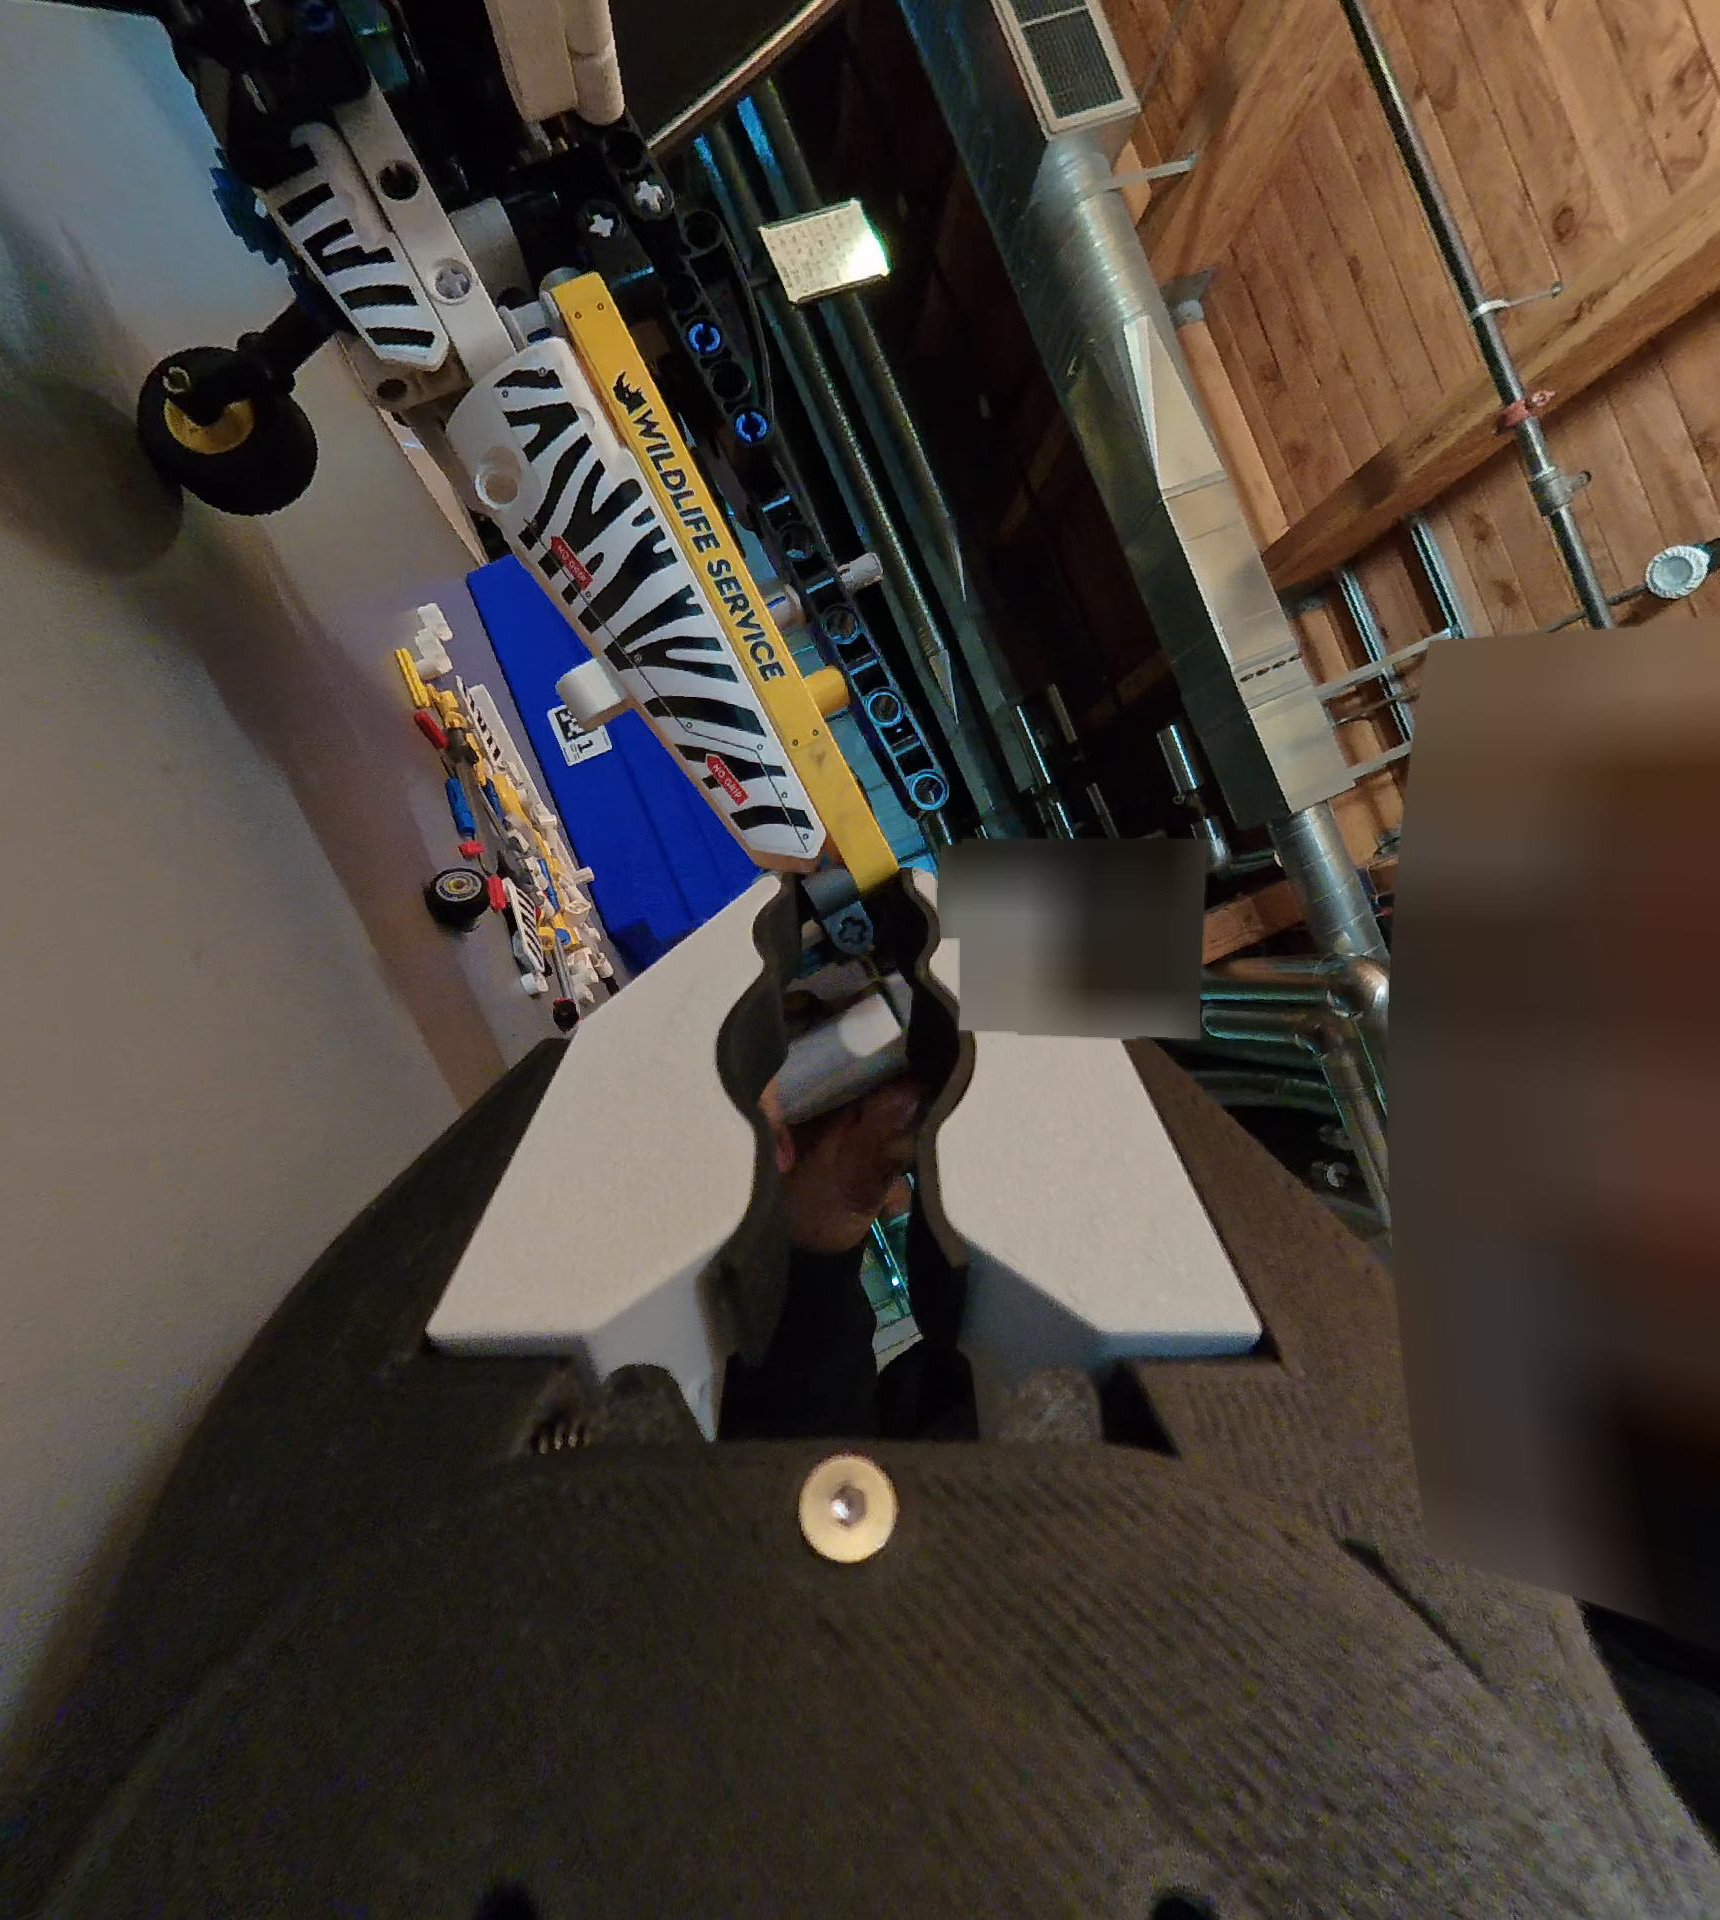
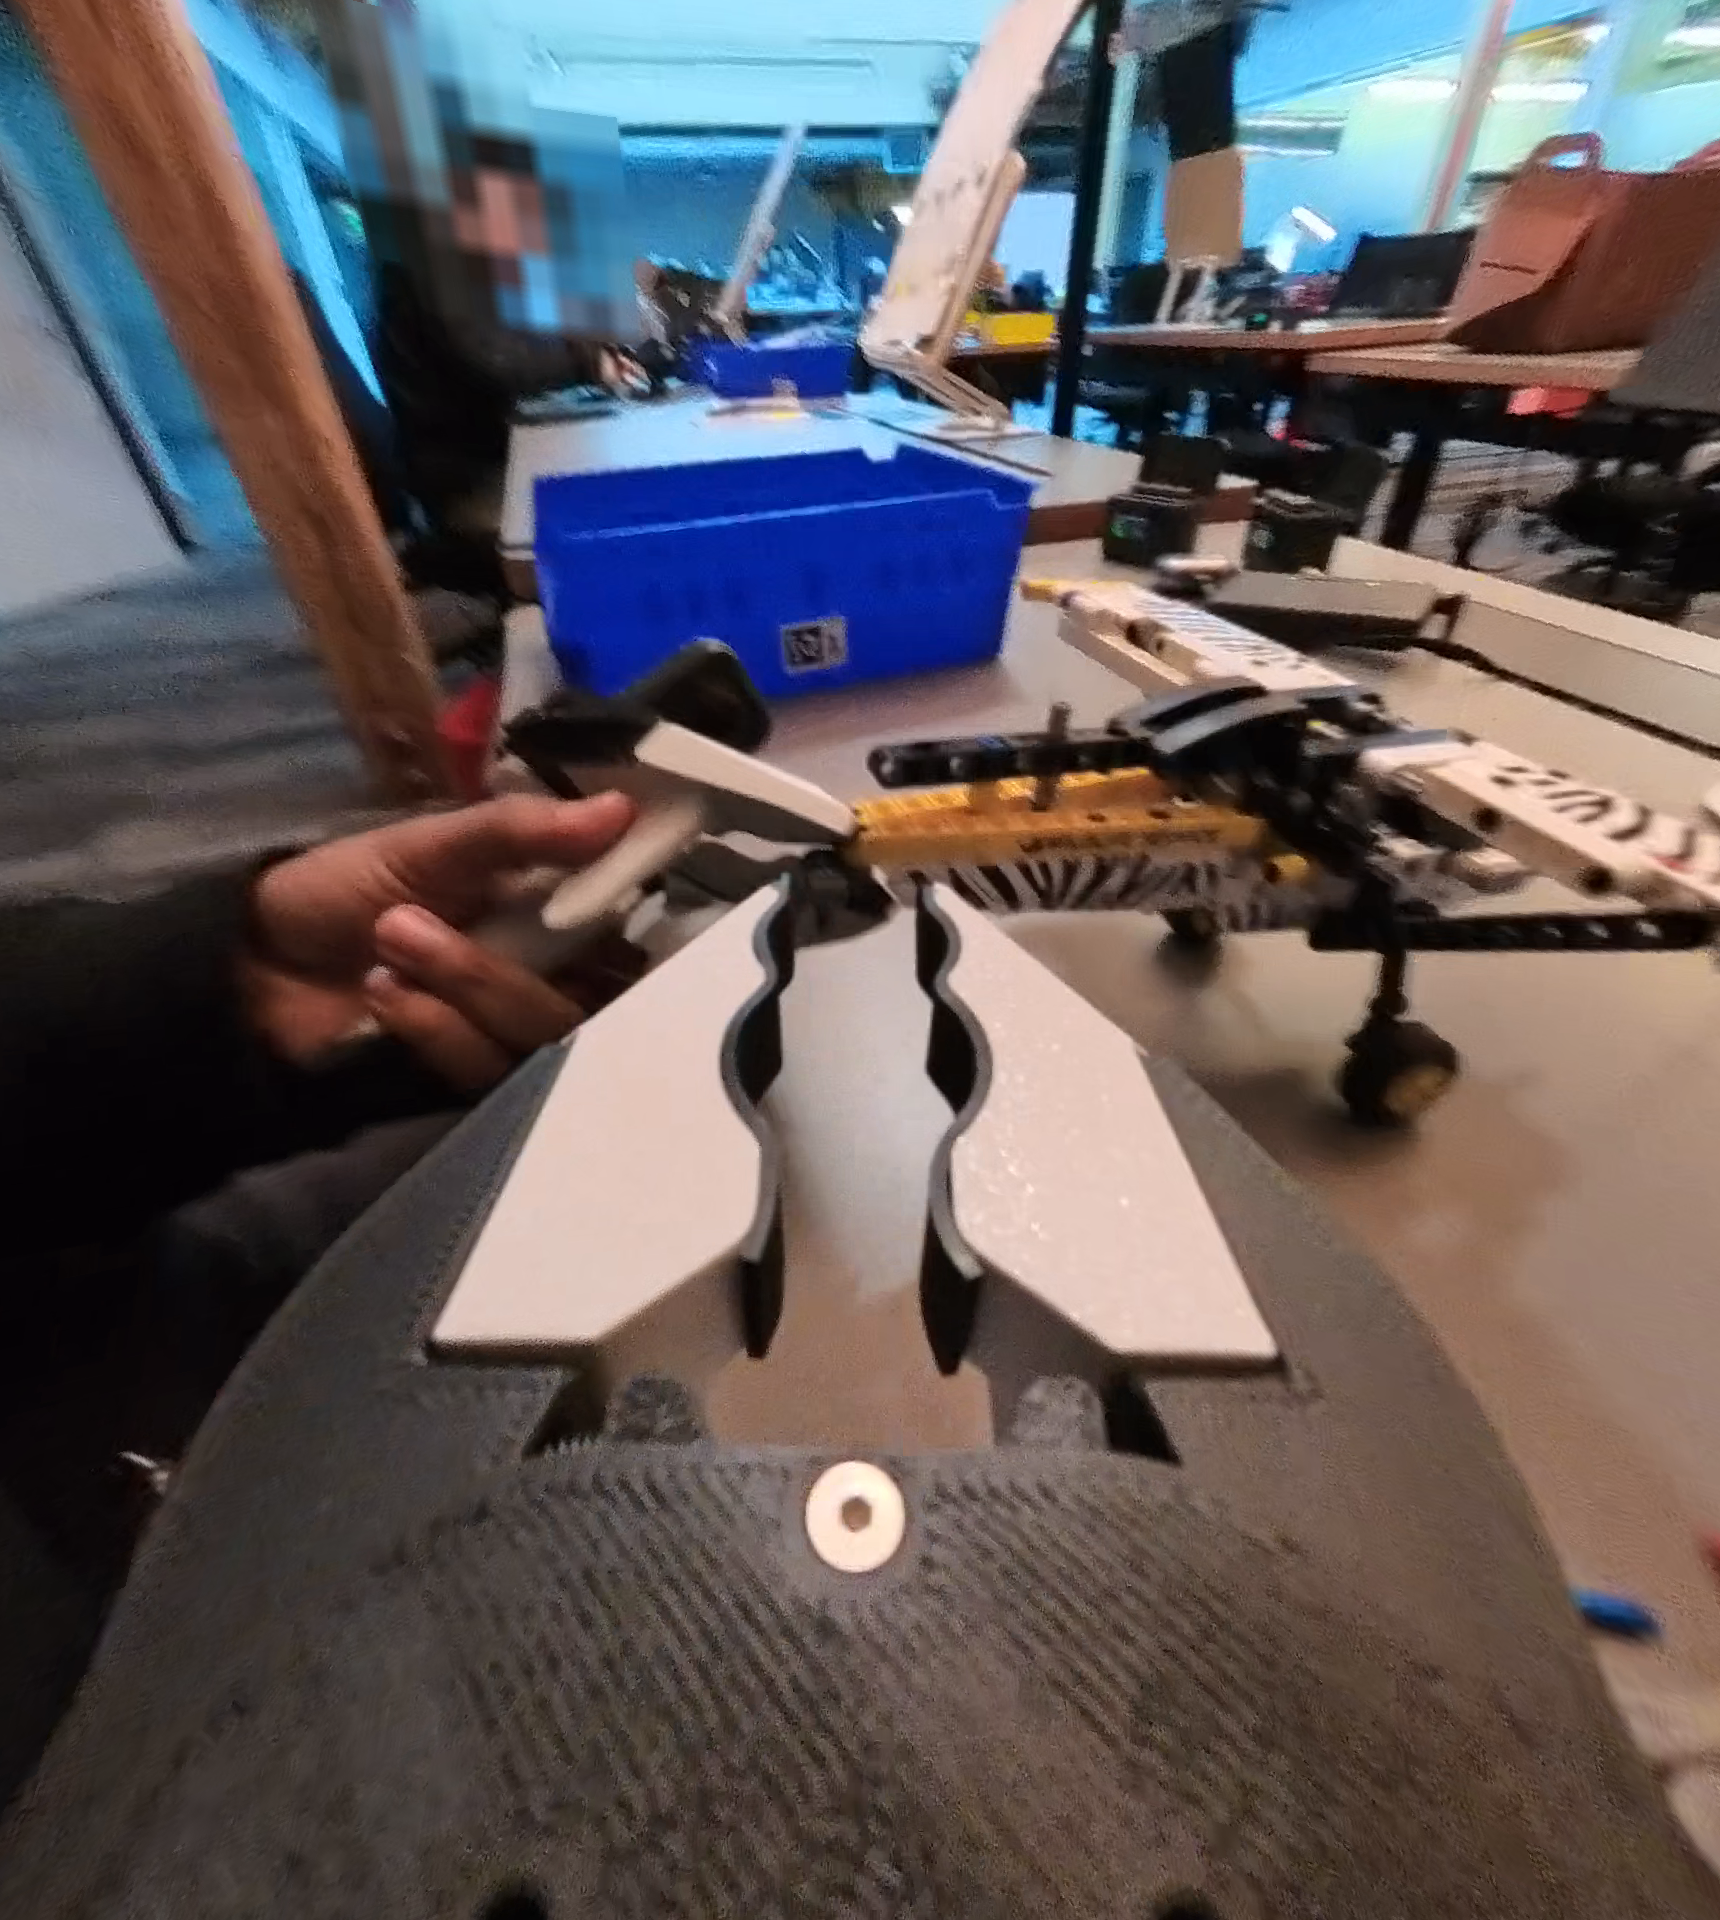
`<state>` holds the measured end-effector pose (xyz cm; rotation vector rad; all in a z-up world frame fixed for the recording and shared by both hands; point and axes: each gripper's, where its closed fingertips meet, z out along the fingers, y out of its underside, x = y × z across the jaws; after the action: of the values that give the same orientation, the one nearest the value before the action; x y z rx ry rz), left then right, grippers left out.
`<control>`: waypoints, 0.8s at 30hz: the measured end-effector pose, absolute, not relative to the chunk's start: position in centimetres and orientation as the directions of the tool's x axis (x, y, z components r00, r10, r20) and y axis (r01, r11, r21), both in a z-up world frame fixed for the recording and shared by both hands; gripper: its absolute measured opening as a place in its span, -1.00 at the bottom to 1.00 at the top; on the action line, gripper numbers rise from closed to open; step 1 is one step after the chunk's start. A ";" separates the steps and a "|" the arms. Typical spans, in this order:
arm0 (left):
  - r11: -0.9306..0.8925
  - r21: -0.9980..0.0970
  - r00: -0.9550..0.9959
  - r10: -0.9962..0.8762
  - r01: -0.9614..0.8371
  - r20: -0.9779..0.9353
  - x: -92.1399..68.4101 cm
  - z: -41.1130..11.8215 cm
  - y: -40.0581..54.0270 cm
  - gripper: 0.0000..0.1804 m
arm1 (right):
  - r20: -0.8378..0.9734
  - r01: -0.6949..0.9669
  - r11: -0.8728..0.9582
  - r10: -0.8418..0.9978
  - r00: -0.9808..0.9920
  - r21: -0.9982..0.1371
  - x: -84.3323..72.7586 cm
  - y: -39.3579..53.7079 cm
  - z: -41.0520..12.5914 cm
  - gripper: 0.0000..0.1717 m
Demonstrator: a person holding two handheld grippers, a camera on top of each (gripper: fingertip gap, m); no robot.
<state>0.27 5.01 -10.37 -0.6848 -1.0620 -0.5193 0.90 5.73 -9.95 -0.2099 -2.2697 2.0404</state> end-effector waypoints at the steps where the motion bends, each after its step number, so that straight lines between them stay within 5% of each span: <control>1: 0.682 -0.256 0.403 -0.062 0.685 0.913 0.3 -10.4 5.1 -0.84 | -0.058 0.070 0.092 0.126 -0.990 -0.993 1.1 5.3 -9.8 -0.75; 9: 0.678 -0.254 0.405 -0.070 0.690 0.912 0.2 -10.3 5.3 -0.84 | -0.073 0.080 0.143 0.054 -0.996 -0.986 1.3 3.5 -11.0 -0.93; 24: 0.681 -0.236 0.399 -0.090 0.693 0.913 0.1 -10.2 4.8 -0.85 | 0.015 0.002 0.178 0.093 -0.996 -0.984 1.3 3.2 -10.9 -0.93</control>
<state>0.10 4.83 -10.20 -0.6705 -1.0531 -0.5454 1.30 3.20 -10.95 -0.0946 -2.3553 1.9674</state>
